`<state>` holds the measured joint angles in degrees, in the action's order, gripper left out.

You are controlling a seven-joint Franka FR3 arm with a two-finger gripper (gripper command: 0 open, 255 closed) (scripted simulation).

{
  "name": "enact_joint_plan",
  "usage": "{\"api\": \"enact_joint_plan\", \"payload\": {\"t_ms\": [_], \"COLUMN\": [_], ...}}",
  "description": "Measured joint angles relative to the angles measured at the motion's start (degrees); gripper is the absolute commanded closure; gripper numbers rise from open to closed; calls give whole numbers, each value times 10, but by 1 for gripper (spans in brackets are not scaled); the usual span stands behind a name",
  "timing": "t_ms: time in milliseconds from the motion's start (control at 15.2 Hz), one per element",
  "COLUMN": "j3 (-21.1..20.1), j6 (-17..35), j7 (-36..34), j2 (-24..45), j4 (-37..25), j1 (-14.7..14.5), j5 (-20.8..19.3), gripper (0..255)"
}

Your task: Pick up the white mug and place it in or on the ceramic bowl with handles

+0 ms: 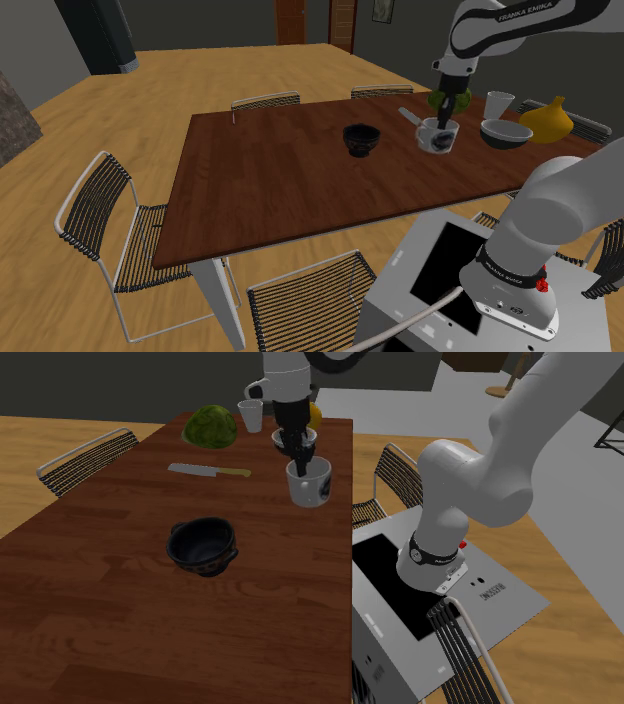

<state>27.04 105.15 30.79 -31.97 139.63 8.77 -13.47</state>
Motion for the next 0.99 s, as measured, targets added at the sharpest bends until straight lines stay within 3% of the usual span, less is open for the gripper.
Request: {"api": "enact_joint_plan", "payload": {"t_ms": [462, 990], "j3": [-12, -10], "j6": [-55, -41], "j7": [-1, -9], "j2": [-8, 139], "j4": [-46, -172], "j1": [-2, -52], "j5": [7, 68], "gripper": [255, 255]}}
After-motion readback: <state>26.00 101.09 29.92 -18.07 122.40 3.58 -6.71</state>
